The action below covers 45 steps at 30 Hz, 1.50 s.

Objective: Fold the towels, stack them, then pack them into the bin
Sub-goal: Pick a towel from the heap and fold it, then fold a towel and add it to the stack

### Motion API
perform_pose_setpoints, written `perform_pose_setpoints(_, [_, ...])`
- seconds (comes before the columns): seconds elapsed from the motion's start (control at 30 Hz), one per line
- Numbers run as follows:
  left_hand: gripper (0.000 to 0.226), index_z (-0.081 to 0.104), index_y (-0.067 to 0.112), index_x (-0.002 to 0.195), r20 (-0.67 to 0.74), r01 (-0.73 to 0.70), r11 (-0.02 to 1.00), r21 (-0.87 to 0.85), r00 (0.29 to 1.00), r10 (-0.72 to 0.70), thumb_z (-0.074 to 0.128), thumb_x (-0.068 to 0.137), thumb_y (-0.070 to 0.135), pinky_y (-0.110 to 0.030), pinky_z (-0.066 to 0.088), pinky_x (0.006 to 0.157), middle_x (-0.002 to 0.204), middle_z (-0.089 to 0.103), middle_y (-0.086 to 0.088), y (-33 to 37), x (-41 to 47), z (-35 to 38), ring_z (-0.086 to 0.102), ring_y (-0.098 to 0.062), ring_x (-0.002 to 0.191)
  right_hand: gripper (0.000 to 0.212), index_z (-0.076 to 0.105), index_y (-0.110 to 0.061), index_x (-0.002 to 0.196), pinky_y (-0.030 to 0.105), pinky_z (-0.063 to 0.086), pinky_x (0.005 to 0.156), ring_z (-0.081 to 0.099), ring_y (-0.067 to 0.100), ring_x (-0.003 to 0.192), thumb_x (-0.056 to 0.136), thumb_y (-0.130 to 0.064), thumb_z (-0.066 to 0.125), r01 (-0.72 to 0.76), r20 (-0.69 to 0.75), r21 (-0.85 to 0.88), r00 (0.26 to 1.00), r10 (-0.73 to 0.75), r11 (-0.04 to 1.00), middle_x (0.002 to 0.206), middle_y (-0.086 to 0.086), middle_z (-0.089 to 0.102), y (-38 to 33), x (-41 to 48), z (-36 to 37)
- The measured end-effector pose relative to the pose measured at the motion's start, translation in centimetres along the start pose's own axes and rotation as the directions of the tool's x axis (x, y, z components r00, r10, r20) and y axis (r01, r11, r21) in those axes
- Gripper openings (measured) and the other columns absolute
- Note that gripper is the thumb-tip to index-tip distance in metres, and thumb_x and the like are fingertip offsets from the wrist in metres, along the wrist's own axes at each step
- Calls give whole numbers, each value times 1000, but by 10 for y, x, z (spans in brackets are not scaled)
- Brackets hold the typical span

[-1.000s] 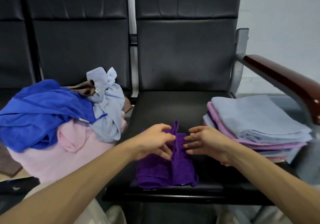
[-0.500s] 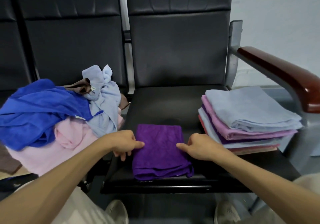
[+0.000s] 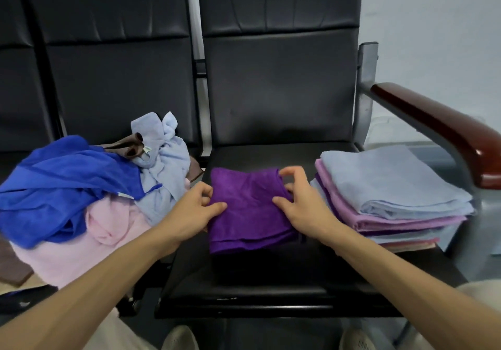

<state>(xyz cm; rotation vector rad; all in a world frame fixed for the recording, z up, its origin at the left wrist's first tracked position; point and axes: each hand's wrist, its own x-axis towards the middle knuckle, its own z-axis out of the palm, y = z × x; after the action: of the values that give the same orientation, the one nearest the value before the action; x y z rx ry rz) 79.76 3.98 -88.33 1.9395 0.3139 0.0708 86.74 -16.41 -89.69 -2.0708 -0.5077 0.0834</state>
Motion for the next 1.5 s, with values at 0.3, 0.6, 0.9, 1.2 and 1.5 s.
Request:
perform_pose_setpoints(0.3, [13, 52, 20, 97, -115, -243, 950, -196, 968, 223, 63, 91, 18, -40, 57, 75, 99, 69, -7, 87, 28, 84, 69, -21, 88, 34, 64, -23, 113, 11, 40, 93, 57, 0, 100, 88, -1, 56, 208, -359, -166, 898, -255, 964, 107, -16, 63, -7, 11, -126])
perform_pose_setpoints(0.6, [19, 49, 12, 103, 80, -173, 980, -100, 980, 181, 62, 91, 20, -37, 58, 58, 91, 68, -10, 129, 49, 187, 67, -21, 66, 34, 62, -23, 121, 17, 35, 94, 55, 16, 115, 91, -8, 57, -144, -420, -308, 907, 2, 940, 125, -1, 62, 41, -9, -217])
perform_pose_setpoints(0.9, [41, 35, 22, 121, 187, -104, 994, 20, 977, 98, 63, 90, 25, -24, 39, 42, 94, 66, -15, 114, 46, 182, 56, -18, 57, 58, 37, -16, 143, 37, 35, 102, 39, 33, 126, 89, -13, 58, -243, -226, -706, 967, 114, 666, 138, 15, 46, 46, -18, -197])
perform_pose_setpoints(1.2, [15, 56, 24, 107, 74, -255, 967, 14, 964, 254, 54, 95, 14, -20, 31, 37, 67, 65, -3, 69, 40, 56, 50, -17, 44, 36, 60, -19, 125, 39, 38, 101, 41, 25, 126, 88, -21, 62, 155, -83, -806, 926, -368, 571, 136, 3, 49, -4, -6, -111])
perform_pose_setpoints(1.5, [15, 64, 10, 88, -338, -137, 945, -297, 941, 30, 51, 94, 10, -18, 23, 37, 59, 57, -6, 4, 12, -70, 42, -14, 38, 37, 54, -20, 127, 38, 44, 97, 48, 21, 119, 91, -28, 55, 375, 233, -588, 927, -294, 717, 125, 1, 54, -77, 56, 50])
